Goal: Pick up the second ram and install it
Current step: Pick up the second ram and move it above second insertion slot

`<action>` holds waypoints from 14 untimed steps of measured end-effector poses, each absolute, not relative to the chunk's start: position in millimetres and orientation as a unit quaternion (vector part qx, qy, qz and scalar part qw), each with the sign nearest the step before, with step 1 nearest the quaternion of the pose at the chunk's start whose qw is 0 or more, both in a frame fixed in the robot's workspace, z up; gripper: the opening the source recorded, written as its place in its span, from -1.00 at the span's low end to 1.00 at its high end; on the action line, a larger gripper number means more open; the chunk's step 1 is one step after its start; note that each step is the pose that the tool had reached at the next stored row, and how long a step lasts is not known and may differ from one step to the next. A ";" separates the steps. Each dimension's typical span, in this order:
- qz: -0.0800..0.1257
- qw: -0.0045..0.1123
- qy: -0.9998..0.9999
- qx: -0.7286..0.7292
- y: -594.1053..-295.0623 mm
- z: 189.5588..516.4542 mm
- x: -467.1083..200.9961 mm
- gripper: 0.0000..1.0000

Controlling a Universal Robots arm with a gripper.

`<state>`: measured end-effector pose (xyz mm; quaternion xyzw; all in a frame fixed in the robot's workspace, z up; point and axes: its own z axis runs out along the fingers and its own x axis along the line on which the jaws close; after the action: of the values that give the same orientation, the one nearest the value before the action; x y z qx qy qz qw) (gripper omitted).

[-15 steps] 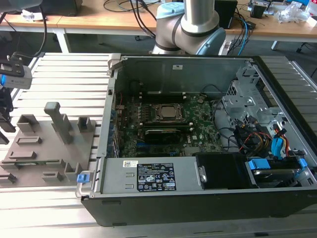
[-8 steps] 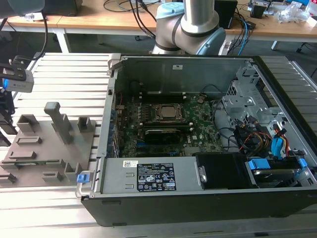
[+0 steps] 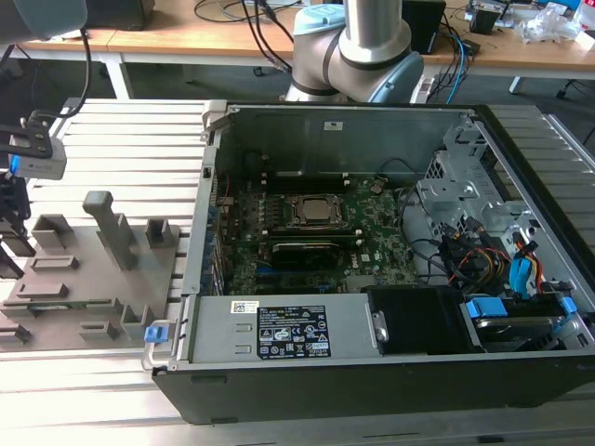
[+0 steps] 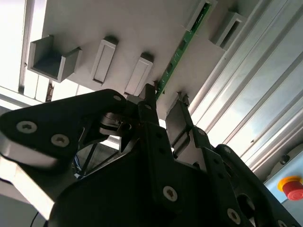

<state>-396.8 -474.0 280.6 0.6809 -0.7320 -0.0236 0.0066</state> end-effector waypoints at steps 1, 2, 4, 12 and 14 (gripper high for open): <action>-0.024 0.007 -0.732 0.681 -474.2 278.9 -396.8 -0.27; -0.024 0.007 -0.732 0.681 -474.4 277.7 -396.8 -0.27; -0.024 0.007 -0.732 0.681 -474.7 275.3 -396.8 -0.27; -0.024 0.007 -0.732 0.681 -476.2 264.9 -396.8 -0.27; -0.024 0.007 -0.732 0.681 -476.5 262.1 -396.8 -0.27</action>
<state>-396.8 -476.5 262.1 0.6809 -0.7320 -0.0236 0.0067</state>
